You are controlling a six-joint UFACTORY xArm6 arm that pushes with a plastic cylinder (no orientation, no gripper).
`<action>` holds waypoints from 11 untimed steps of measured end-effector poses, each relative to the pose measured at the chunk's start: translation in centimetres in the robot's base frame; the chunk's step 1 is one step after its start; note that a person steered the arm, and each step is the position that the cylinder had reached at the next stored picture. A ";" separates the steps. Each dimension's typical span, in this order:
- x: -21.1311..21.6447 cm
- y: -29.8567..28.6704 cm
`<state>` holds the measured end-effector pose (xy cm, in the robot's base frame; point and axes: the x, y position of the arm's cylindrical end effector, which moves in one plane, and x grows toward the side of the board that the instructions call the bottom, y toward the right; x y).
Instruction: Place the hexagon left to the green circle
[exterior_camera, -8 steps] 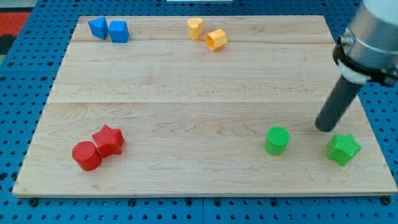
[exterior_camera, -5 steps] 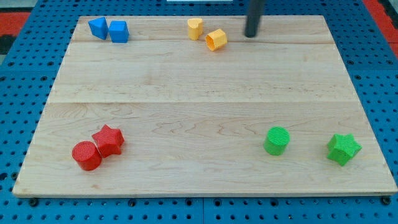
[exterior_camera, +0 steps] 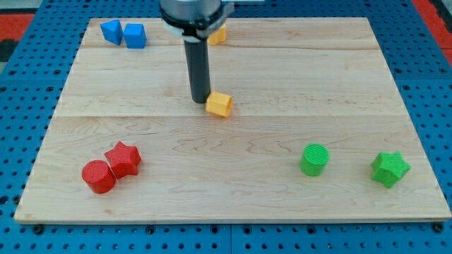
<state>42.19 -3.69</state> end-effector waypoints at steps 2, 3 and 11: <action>-2.3 4.2; 2.2 4.7; 6.6 12.7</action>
<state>48.75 9.02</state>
